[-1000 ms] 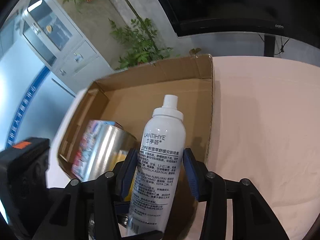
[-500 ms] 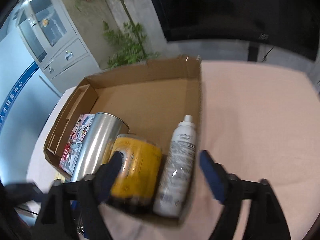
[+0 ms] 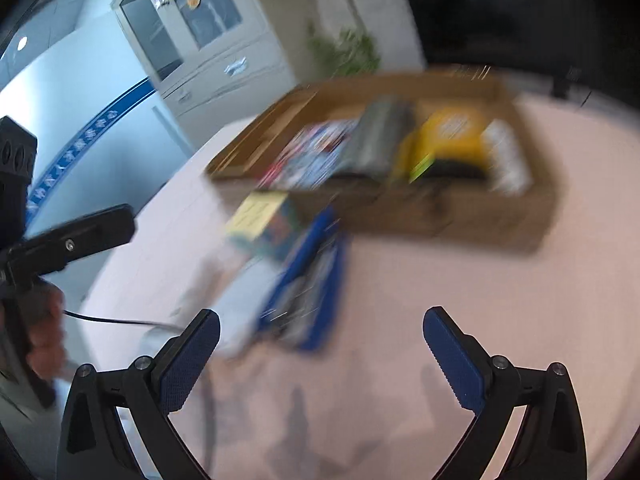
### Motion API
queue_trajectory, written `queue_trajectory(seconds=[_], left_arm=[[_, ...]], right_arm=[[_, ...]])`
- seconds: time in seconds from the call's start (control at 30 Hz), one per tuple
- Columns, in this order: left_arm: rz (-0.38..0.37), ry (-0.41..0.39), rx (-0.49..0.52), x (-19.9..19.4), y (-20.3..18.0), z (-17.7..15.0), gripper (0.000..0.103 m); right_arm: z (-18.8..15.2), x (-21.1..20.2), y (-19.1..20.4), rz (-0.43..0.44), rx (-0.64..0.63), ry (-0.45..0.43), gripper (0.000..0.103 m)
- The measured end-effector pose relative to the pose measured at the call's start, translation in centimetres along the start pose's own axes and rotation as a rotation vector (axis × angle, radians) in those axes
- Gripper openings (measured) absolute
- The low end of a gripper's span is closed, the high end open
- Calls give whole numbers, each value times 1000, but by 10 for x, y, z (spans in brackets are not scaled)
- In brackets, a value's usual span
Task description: Organize rigid objects
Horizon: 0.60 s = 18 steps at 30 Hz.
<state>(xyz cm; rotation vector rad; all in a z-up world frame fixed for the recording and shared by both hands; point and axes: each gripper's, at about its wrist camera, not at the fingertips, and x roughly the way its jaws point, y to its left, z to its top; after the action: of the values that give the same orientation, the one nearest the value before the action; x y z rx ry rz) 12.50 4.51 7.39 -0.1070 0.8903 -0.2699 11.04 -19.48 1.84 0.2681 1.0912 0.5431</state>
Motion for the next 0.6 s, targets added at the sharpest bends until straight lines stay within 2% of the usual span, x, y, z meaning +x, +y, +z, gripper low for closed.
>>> queue_trajectory(seconds=[0.03,0.13,0.23,0.3,0.33,0.37,0.43,0.6], left_arm=[[0,-3,-12,-2,6,-8,98],[36,-24,-25,-16,21,-23,98],[69,-48,-16,-28,31,-27,98],[54,-51,-17,-30,35,-28,98],[47,-49,-19,-30,36,-29,98],[39,-47,-19,-29,36,-29,98],[17,-39,-15,-25,34,-30,98],[-40,-4,-13,-8,23,-32,98]], right_arm=[[-2,9,4,6,21,9,99],[-3,33,8,-19,69,19,89],[-3,60,1,-90,118,63,71],[-6,76,-3,-70,159,97,68],[-5,77,-2,-90,146,68,66],[-4,81,1,-91,140,76,59],[-4,83,5,-94,140,70,57],[-11,71,2,-133,58,44,47]])
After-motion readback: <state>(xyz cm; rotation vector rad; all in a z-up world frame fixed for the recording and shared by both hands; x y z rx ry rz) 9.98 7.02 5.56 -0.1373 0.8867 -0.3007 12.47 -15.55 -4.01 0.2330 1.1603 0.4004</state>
